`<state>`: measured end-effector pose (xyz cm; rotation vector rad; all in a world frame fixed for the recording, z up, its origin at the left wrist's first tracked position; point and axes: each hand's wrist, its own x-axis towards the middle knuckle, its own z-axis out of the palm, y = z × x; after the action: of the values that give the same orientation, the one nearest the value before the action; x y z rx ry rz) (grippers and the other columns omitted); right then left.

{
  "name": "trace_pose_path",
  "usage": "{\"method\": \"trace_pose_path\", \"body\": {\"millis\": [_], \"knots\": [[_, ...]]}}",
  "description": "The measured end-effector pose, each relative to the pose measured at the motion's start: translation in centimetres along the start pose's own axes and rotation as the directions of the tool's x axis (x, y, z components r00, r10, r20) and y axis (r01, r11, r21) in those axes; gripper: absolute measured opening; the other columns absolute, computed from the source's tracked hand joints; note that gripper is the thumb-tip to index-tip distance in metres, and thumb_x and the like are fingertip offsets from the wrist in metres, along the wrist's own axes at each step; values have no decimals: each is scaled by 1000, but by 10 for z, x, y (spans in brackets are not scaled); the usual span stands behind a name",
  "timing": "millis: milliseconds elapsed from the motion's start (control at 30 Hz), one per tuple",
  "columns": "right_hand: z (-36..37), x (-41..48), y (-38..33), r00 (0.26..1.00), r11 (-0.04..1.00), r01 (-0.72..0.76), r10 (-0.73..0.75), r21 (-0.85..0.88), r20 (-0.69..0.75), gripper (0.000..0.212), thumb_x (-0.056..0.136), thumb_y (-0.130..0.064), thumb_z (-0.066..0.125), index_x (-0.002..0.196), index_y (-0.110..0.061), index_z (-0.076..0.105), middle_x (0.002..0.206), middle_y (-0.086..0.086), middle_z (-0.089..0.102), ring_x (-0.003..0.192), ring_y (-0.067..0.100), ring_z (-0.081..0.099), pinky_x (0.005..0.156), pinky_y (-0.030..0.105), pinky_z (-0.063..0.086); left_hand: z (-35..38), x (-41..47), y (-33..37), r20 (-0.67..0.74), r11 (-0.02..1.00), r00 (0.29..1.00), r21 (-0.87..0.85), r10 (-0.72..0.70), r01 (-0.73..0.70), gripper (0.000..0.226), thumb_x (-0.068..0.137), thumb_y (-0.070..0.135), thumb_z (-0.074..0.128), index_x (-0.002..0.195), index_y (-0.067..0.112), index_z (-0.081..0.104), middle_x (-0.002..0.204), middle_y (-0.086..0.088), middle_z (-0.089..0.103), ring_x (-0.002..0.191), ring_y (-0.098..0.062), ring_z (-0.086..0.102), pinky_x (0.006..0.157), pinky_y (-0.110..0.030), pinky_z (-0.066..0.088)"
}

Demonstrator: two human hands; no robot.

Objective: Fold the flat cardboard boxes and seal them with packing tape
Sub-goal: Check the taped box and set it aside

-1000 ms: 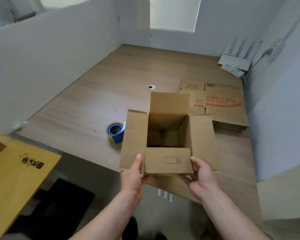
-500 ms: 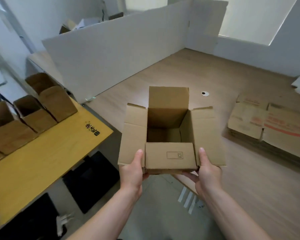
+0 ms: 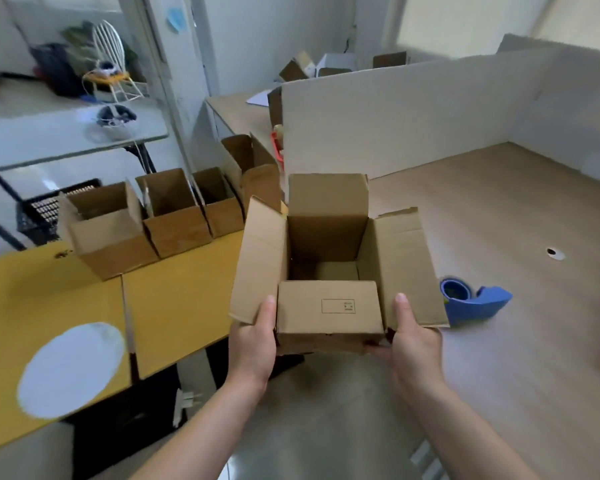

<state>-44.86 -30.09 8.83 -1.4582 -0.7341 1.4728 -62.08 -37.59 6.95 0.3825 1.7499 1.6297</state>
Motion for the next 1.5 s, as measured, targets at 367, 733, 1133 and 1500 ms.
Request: {"method": "trace_pose_path", "body": {"millis": [367, 733, 1133, 1500], "knots": [[173, -34, 57, 966, 988, -36, 72, -148, 246, 44, 99, -42, 57, 137, -27, 40, 115, 3, 60, 106, 22, 62, 69, 43, 60, -151, 69, 18, -275, 999, 961, -34, -32, 23, 60, 79, 64, 57, 126, 27, 63, 115, 9, 71, 112, -19, 63, 98, -50, 53], [279, -50, 106, 865, 944, 63, 111, -325, 489, 61, 92, -53, 61, 144, -30, 40, 116, -4, 60, 116, 24, 57, 97, 58, 52, -239, 81, 27, -539, 996, 841, -91, -55, 7, 45, 75, 56, 54, 108, 33, 72, 101, 10, 75, 102, -19, 69, 88, -55, 57], [369, -100, 128, 588, 878, 296, 143, -376, 796, 30, 99, -43, 55, 127, -34, 49, 104, -8, 66, 98, 10, 62, 88, 45, 58, -314, 72, 34, -786, 996, 615, -85, -63, -7, 16, 94, 43, 55, 94, 43, 71, 104, 9, 74, 100, -21, 68, 84, -54, 58], [498, -149, 178, 554, 693, 561, 92, -453, 828, 45, 98, -46, 54, 75, -8, 62, 71, 9, 67, 65, 30, 65, 53, 45, 53, -440, 163, 52, -774, 996, 633, 61, 2, 71, 36, 102, 30, 51, 74, 11, 62, 74, -1, 66, 77, -25, 65, 81, -50, 57]]}}
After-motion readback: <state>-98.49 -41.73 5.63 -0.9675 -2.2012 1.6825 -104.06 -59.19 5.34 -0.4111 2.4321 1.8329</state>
